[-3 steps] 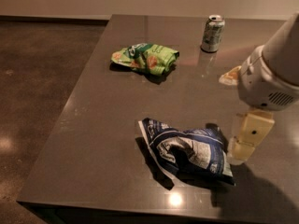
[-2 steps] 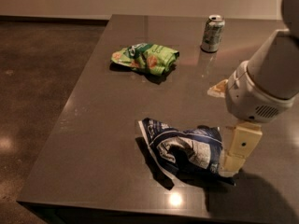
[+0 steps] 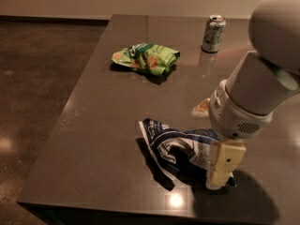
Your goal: Pick blue chip bag
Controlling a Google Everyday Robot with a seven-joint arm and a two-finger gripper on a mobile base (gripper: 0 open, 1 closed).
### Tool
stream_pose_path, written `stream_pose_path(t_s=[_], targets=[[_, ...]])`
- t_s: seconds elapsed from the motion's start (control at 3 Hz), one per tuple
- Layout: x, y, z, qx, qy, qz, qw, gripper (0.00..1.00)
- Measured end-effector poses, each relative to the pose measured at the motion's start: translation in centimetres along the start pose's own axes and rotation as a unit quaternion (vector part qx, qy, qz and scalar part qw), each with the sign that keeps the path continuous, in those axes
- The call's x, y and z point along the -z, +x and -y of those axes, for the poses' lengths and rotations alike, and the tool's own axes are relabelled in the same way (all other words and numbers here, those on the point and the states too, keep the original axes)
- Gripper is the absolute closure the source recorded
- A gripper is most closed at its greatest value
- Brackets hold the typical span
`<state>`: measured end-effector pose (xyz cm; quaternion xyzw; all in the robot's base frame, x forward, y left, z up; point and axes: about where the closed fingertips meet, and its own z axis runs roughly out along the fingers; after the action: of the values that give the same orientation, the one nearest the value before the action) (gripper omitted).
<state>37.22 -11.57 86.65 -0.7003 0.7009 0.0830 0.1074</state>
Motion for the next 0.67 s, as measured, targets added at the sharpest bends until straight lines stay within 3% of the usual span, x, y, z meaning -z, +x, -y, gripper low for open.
stream_pose_path(t_s=[0.67], targets=[[0.10,-0.19,0.05,-0.005,-0.002,-0.015,0.9999,0.58]])
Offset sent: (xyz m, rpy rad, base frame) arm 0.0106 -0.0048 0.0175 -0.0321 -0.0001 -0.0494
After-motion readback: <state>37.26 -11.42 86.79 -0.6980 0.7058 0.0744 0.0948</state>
